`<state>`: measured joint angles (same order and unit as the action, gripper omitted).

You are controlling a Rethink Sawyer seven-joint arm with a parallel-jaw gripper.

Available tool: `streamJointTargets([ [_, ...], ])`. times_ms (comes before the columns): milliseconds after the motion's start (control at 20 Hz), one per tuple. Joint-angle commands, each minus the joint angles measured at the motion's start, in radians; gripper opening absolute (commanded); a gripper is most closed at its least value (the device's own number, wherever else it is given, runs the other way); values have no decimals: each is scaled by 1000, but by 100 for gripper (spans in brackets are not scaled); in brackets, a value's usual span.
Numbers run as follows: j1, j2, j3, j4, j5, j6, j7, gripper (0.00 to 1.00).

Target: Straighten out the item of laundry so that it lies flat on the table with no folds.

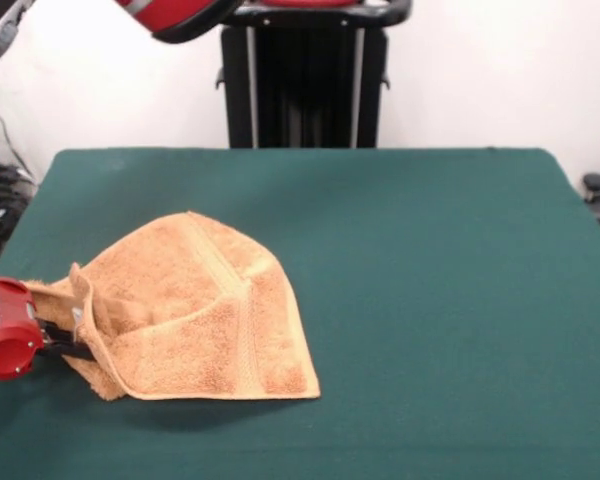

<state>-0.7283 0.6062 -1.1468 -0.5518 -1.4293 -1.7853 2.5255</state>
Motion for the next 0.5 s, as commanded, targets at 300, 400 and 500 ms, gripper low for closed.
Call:
streamJointTargets([
  [300, -71, 54, -221, -87, 111, 279, 50, 0],
  [400, -81, 53, -235, -93, 120, 280, 37, 0],
  [500, -86, 50, -247, -97, 126, 278, 29, 0],
])
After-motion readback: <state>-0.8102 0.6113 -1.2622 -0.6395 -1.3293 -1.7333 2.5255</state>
